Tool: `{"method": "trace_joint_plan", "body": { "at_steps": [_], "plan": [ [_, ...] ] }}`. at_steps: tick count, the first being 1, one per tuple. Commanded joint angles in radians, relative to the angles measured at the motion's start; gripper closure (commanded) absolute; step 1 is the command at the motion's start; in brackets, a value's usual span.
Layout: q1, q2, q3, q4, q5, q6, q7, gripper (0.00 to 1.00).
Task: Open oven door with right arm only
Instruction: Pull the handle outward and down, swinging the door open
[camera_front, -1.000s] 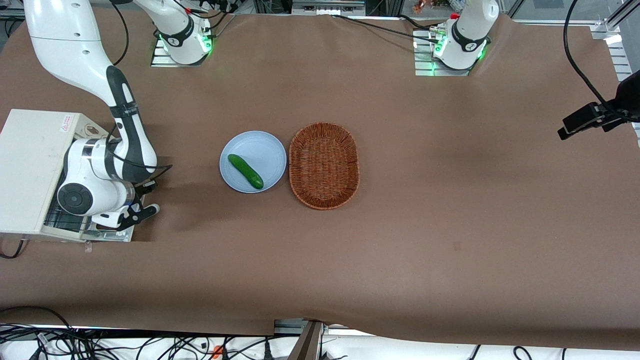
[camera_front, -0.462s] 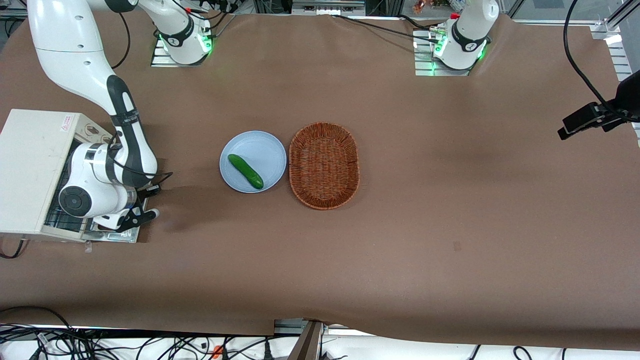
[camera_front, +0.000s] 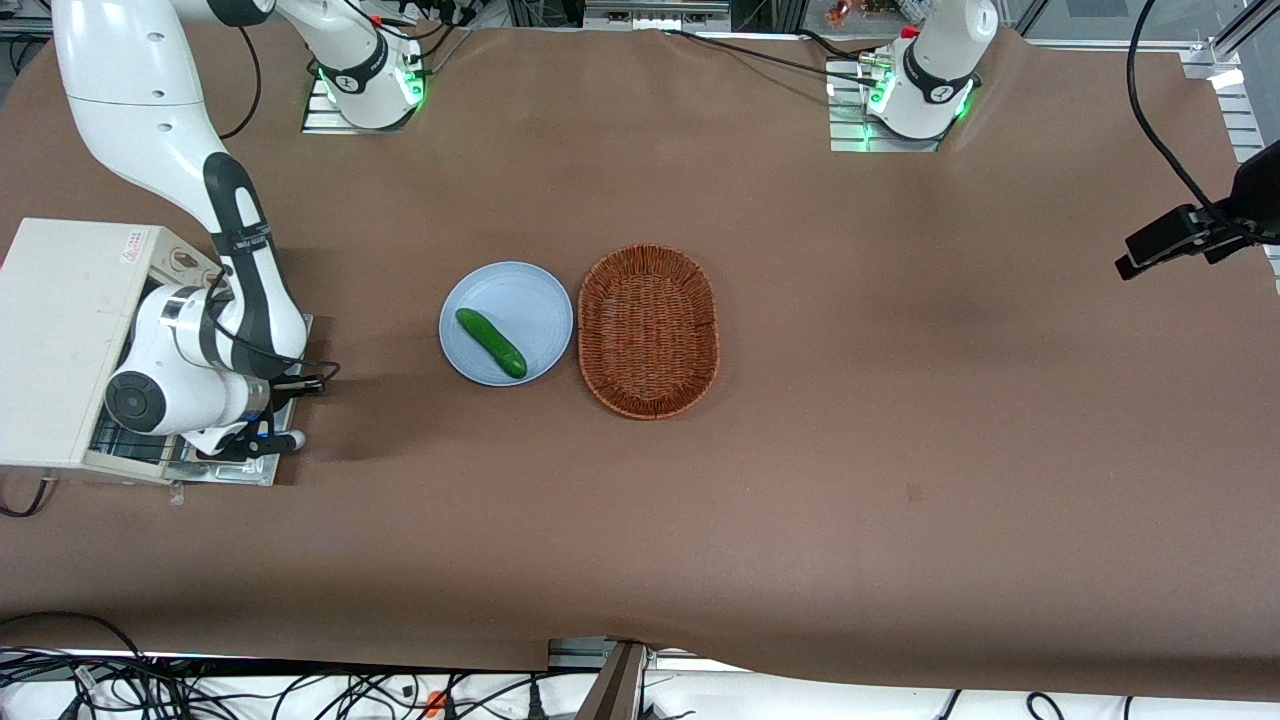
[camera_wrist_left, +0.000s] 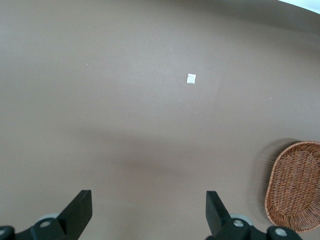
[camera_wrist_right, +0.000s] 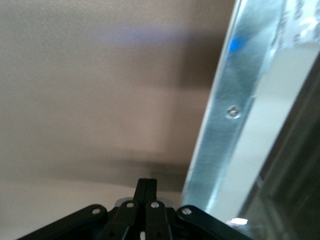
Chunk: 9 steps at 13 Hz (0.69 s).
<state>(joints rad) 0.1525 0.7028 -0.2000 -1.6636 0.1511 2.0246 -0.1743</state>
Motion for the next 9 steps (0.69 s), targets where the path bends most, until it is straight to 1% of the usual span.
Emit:
{"method": "trace_joint_plan", "body": {
  "at_steps": [1,3,5,6,7,8,9],
  "plan": [
    [0.013,-0.002,0.022,0.010,0.018,-0.024,0.108,1.00],
    [0.013,-0.006,0.024,0.050,0.010,-0.085,0.081,1.00],
    [0.010,-0.014,0.021,0.108,0.001,-0.164,-0.017,1.00],
    [0.010,-0.025,0.016,0.128,-0.004,-0.181,-0.069,0.85],
    [0.009,-0.046,0.011,0.134,-0.013,-0.185,-0.111,0.50],
    [0.007,-0.071,0.010,0.133,-0.025,-0.193,-0.152,0.00],
    [0.001,-0.106,0.008,0.133,-0.025,-0.210,-0.190,0.00]
  ]
}}
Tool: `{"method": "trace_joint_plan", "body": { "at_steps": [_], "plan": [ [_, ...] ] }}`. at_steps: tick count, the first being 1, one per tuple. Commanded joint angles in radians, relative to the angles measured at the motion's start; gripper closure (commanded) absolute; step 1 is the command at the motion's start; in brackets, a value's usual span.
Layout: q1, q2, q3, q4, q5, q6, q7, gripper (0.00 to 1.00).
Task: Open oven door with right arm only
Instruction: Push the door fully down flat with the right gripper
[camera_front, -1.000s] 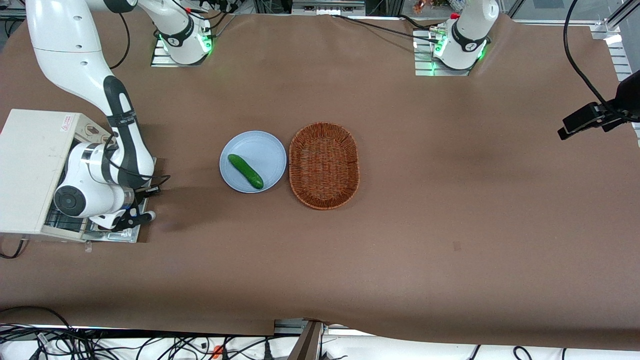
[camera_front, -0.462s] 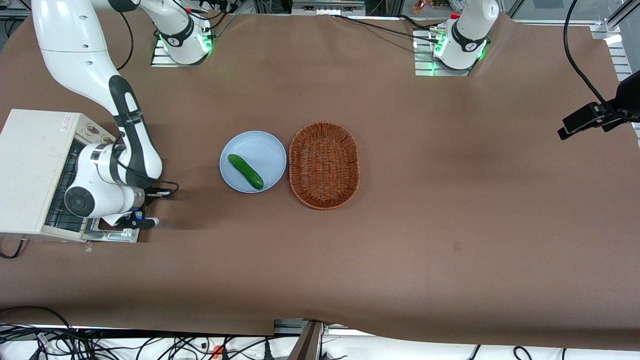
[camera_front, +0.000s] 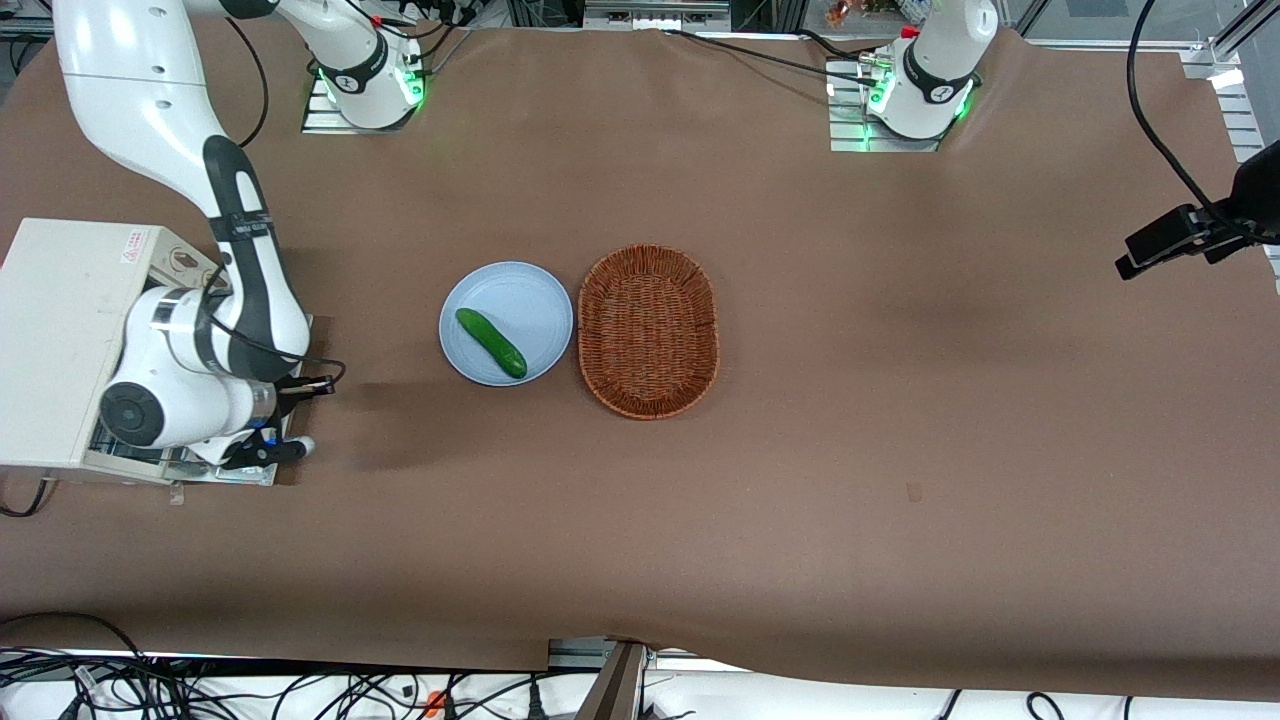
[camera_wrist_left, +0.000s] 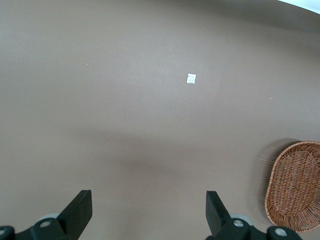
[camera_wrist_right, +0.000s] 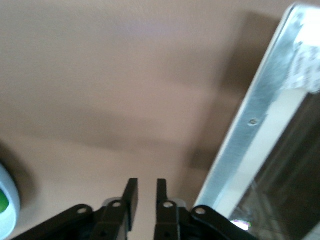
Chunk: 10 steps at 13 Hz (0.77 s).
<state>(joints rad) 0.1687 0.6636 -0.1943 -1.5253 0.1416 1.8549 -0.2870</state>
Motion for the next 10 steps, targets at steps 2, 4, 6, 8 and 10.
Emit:
{"method": "trace_joint_plan", "body": {
  "at_steps": [2,4,6,8,10],
  "plan": [
    [-0.015,-0.126,-0.026,-0.006,-0.016,-0.098,-0.093,0.00],
    [-0.015,-0.179,-0.034,0.003,-0.016,-0.121,-0.106,0.00],
    [-0.015,-0.194,-0.056,0.069,-0.014,-0.228,-0.098,0.00],
    [-0.014,-0.202,-0.071,0.144,-0.014,-0.356,-0.072,0.00],
    [-0.012,-0.267,-0.068,0.145,-0.039,-0.375,0.007,0.00]
  ]
}}
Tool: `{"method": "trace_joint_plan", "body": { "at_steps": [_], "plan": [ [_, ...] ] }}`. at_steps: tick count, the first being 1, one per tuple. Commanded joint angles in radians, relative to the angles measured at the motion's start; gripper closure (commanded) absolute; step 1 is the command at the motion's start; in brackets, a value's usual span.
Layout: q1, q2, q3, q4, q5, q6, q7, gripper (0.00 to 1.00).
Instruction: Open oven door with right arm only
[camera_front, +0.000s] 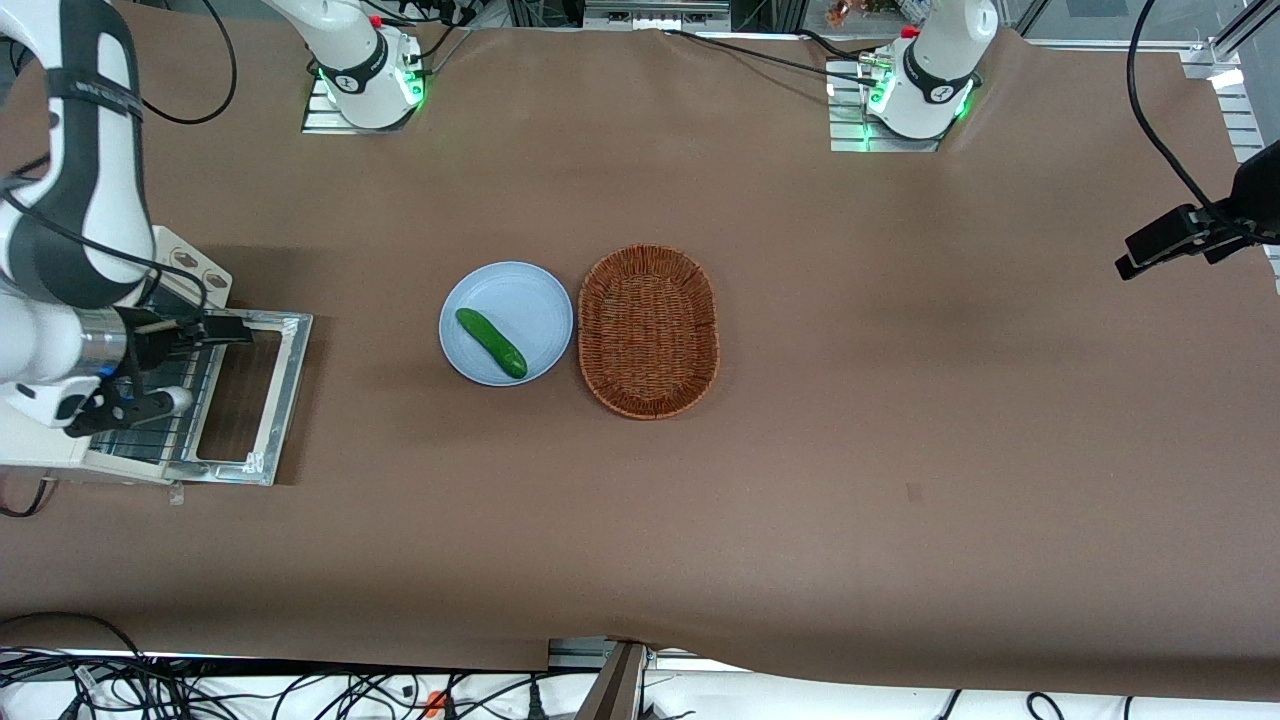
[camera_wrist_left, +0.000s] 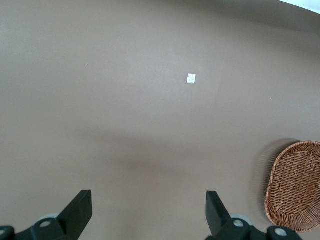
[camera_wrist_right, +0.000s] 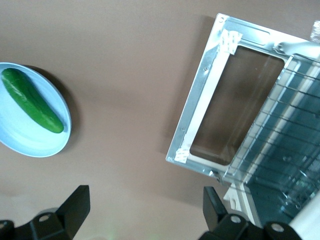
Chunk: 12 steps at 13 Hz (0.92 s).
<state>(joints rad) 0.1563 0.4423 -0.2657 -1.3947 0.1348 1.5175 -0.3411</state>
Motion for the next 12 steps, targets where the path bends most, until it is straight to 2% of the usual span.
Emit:
{"method": "trace_joint_plan", "body": {
  "at_steps": [1,9,12],
  "plan": [
    [0.002,-0.075,0.003,0.008,-0.037,-0.042,0.104,0.00],
    [0.000,-0.215,-0.001,-0.038,-0.092,-0.036,0.296,0.00],
    [-0.053,-0.241,0.041,-0.038,-0.093,-0.025,0.298,0.00]
  ]
}}
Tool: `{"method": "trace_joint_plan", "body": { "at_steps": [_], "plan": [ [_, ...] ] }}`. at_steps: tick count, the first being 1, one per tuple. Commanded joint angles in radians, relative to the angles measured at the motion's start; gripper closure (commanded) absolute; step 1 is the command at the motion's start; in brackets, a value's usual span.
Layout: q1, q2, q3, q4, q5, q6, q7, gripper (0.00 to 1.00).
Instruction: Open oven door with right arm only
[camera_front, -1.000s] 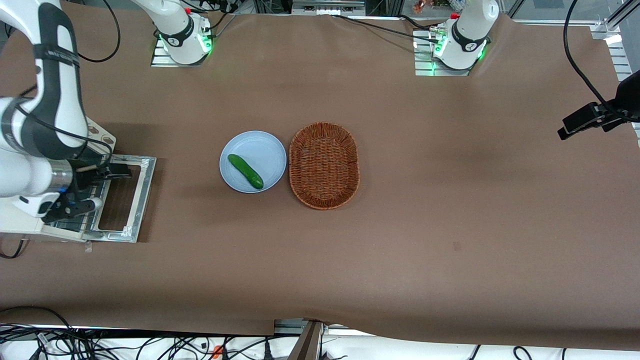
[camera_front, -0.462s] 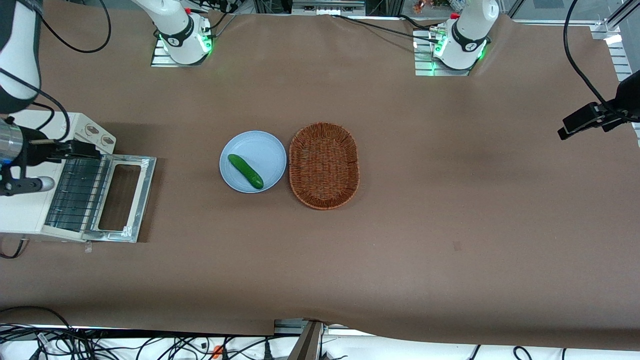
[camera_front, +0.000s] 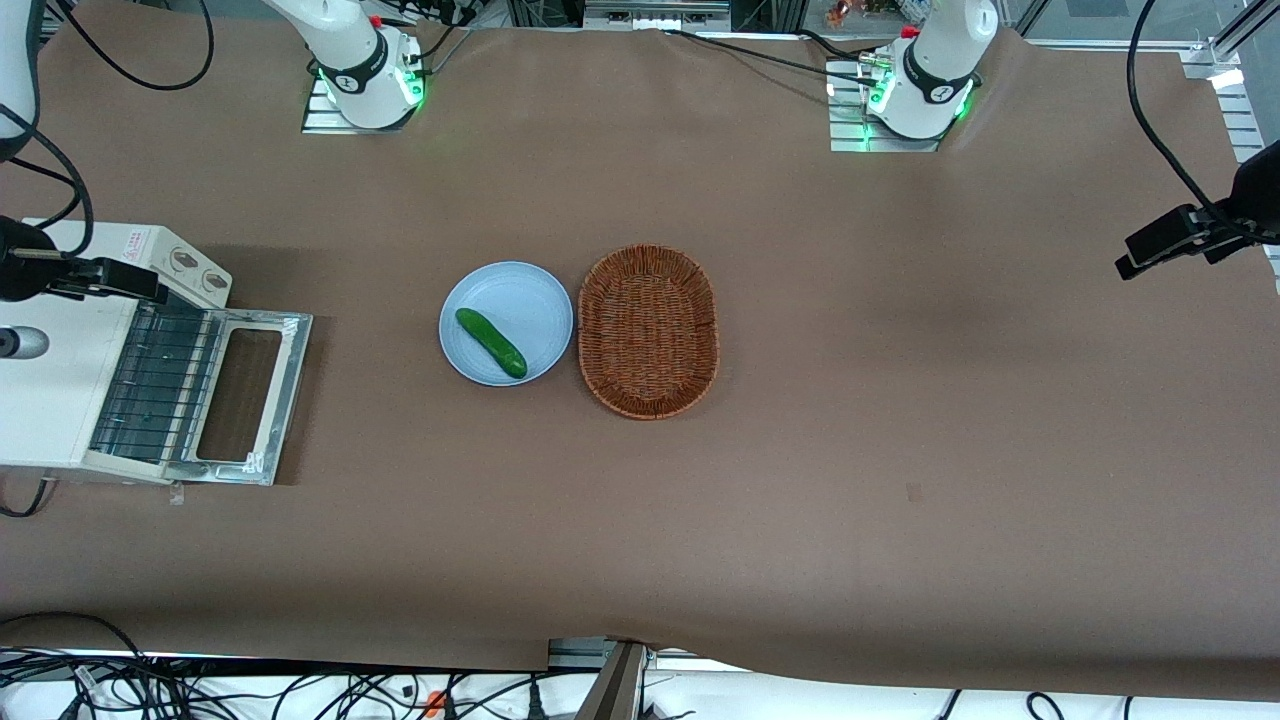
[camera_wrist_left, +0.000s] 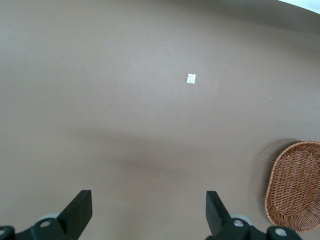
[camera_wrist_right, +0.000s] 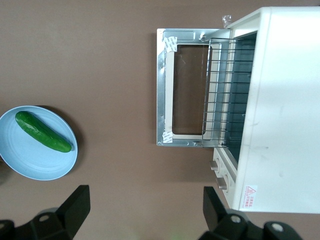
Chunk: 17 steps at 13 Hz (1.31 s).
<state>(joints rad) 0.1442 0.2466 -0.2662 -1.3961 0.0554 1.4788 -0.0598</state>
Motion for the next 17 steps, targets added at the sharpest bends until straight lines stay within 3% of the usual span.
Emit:
{"method": "trace_joint_plan", "body": {
  "at_steps": [1,17],
  "plan": [
    [-0.049,-0.049,0.051,-0.034,-0.014,0.021,0.018,0.00],
    [-0.048,-0.049,0.047,0.012,0.003,0.021,0.000,0.00]
  ]
}}
